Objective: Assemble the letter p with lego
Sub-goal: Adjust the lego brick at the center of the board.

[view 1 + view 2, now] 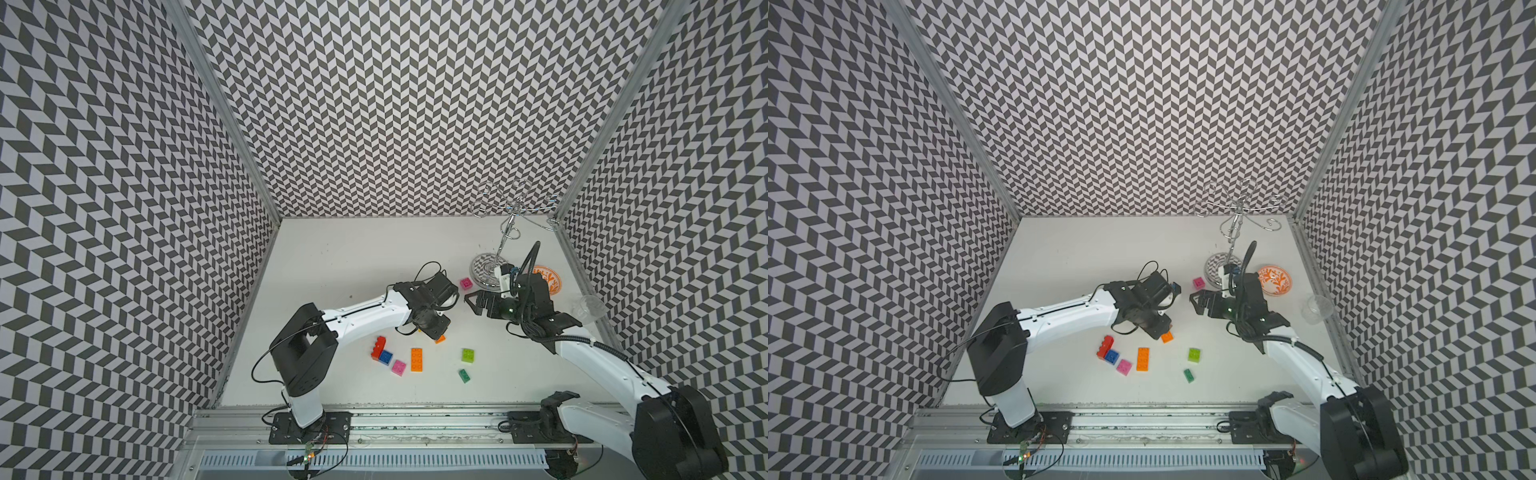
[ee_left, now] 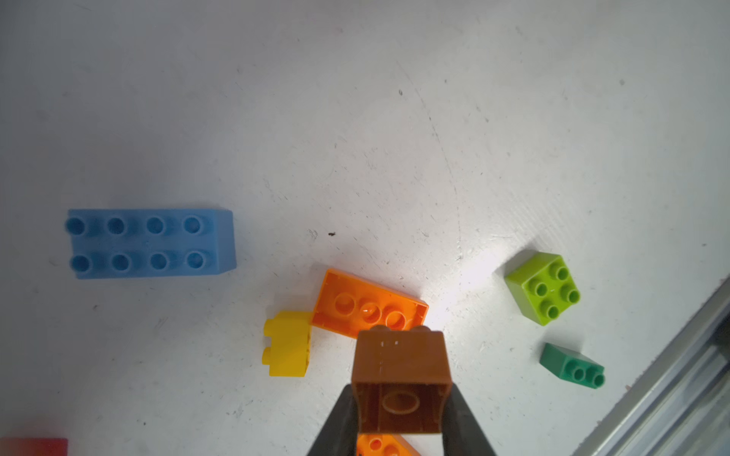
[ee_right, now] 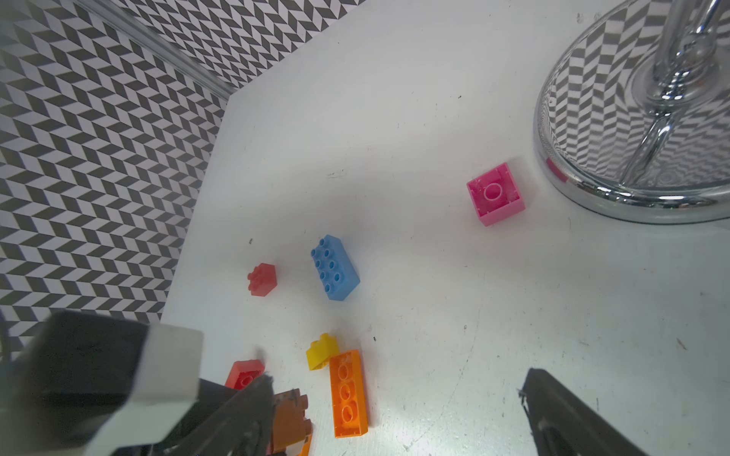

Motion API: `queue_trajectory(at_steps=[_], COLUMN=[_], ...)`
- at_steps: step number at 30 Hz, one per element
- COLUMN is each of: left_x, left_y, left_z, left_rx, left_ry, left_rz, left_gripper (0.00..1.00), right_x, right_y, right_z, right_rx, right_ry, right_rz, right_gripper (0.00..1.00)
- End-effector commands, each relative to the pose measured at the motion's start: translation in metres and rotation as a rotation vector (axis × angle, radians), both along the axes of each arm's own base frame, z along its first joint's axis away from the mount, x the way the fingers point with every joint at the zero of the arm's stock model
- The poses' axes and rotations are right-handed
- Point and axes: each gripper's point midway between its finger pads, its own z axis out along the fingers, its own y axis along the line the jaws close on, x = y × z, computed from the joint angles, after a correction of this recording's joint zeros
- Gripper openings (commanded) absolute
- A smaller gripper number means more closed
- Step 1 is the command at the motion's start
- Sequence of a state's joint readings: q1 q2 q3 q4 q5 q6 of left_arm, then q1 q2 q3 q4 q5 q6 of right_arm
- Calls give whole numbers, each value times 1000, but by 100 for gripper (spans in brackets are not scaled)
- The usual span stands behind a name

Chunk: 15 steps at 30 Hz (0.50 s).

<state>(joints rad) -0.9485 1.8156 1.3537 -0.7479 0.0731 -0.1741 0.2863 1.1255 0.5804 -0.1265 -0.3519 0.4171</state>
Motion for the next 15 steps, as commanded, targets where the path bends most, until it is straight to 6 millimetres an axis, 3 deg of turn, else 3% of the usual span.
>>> queue_trajectory(at_steps=[1, 10, 15], left_x=[-3, 27, 34], left_y=[11, 4, 10], left_z=[-10, -10, -9], left_rx=[109, 107, 108], left_ry=[49, 45, 41], left_rz=[-65, -56, -31], left_gripper=[34, 34, 33], right_x=[4, 2, -6], right_y=[-4, -8, 5], right_z=[2, -3, -4], right_rx=[-43, -61, -43], right_ry=[-43, -35, -49], right_rz=[6, -5, 73], right_gripper=[99, 99, 97])
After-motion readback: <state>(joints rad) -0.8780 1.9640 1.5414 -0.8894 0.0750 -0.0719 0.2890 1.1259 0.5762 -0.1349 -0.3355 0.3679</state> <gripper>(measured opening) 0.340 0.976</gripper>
